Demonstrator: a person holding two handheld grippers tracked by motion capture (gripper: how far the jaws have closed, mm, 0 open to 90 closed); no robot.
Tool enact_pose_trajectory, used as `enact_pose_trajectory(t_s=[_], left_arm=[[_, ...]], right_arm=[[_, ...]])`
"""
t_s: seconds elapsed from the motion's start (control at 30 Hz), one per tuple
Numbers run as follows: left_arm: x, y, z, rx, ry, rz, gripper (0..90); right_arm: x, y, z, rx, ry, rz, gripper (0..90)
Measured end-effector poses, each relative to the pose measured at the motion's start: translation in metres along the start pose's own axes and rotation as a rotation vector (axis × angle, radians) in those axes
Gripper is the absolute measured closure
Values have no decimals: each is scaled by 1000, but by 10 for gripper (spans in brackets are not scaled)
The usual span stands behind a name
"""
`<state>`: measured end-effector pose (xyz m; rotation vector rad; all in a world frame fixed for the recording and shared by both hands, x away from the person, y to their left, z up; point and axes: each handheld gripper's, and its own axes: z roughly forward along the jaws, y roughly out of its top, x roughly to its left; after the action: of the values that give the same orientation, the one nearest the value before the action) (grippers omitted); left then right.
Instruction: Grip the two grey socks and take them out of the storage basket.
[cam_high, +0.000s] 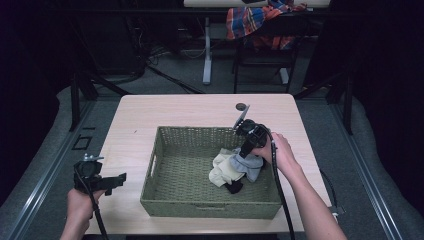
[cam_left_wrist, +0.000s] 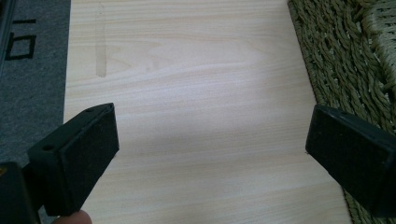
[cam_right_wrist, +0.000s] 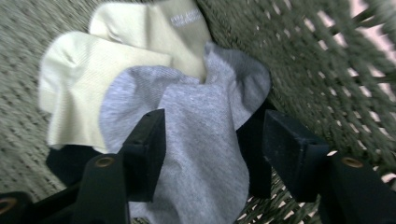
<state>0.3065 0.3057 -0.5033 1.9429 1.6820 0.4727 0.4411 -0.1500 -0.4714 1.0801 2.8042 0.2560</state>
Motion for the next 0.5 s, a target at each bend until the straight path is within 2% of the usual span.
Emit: enact_pose_trajectory(t_s=[0.03, 0.07, 0.17, 0.23, 0.3, 0.33, 0.4, 0.5], left_arm=[[0, 0, 0, 7, -3, 3, 27], [0, 0, 0, 4, 1, 5, 27], [-1, 0, 0, 1, 3, 6, 27], [0, 0, 0, 1, 5, 3, 27], [0, 0, -1, -1, 6, 2, 28], [0, 0, 0, 2, 5, 4, 28], [0, 0, 0, 5, 4, 6, 28], [0, 0, 0, 2, 5, 6, 28]], right_arm=[[0, 0, 2, 6, -5, 6, 417], [0, 2, 6, 36, -12, 3, 439], [0, 1, 11, 34, -1, 10, 491], [-1, 2, 15, 57, -5, 12, 583], [-1, 2, 16, 58, -3, 19, 613], [-2, 1, 16, 63, -3, 19, 706], [-3, 0, 15, 45, -12, 35, 797], [-4, -2, 13, 39, -6, 35, 847]])
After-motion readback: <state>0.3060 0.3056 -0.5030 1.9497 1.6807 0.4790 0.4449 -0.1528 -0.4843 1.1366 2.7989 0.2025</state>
